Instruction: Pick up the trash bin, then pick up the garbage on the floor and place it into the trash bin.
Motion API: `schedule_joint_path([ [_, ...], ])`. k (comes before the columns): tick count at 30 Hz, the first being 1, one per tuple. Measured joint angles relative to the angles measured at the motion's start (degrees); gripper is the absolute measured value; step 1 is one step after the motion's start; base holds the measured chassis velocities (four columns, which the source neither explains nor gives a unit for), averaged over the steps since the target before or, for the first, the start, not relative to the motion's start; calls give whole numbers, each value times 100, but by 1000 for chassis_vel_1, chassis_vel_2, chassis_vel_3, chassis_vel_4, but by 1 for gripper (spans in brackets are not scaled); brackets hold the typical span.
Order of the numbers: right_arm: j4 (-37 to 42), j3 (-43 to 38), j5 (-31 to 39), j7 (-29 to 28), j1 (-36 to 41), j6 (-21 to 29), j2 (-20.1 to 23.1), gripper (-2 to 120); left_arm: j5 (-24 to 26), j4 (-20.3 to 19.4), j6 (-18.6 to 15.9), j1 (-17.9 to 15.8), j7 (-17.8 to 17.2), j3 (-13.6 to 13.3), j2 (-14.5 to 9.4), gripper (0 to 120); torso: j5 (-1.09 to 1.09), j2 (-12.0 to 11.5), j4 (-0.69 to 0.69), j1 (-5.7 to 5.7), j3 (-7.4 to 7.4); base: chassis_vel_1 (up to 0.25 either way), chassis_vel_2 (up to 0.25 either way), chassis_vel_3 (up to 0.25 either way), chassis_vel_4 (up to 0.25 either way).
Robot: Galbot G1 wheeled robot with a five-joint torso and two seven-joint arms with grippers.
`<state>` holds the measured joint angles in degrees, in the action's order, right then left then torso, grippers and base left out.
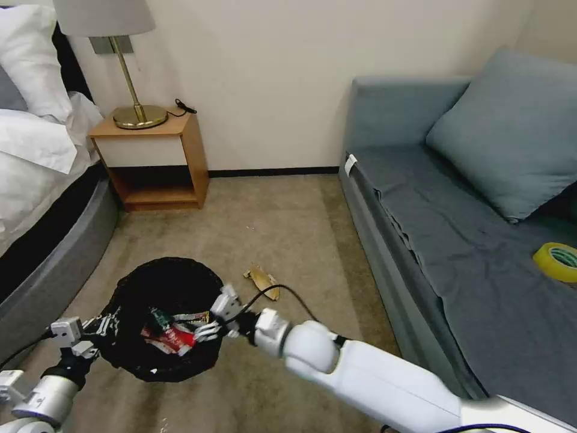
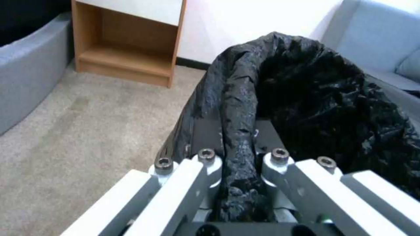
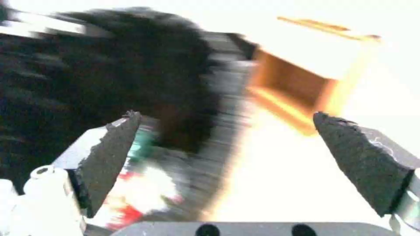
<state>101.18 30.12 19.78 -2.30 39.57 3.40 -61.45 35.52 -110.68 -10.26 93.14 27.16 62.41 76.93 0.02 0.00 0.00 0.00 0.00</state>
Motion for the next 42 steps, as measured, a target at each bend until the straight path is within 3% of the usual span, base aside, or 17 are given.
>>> schedule_joint_path([
  [6,619,-1198,-436,-910,1094,200,692,100,-9,15,5,-23,-24,21,-14,6,0,0,-1,0,0,0,0,0,0],
  [12,1152,-2347,-151,-1278,2245,241,799,100,-128,15,5,-104,-146,69,-36,6,0,0,0,0,0,0,0,0,0],
  [15,1311,-2734,-174,-1311,2614,233,753,100,-143,13,3,-113,-185,82,-53,6,0,0,-1,0,0,0,0,0,0],
  [19,1749,-3592,-399,-1283,3688,141,531,100,-198,-53,-24,-108,-313,97,-62,6,-1,0,0,0,0,0,0,0,0],
  [24,1997,-4050,-573,-1127,4441,-13,268,100,-196,-113,-46,-97,-390,78,-23,6,-2,0,1,0,0,0,0,0,0],
  [34,2265,-4397,-1219,-749,5235,-314,-406,100,-94,-195,-50,-23,-610,14,-2,6,-2,0,0,0,0,0,0,0,0],
  [42,2268,-4413,-1347,-601,5344,-417,-502,100,-23,-135,-52,-39,-678,58,-36,6,-2,0,1,0,0,0,0,0,0],
])
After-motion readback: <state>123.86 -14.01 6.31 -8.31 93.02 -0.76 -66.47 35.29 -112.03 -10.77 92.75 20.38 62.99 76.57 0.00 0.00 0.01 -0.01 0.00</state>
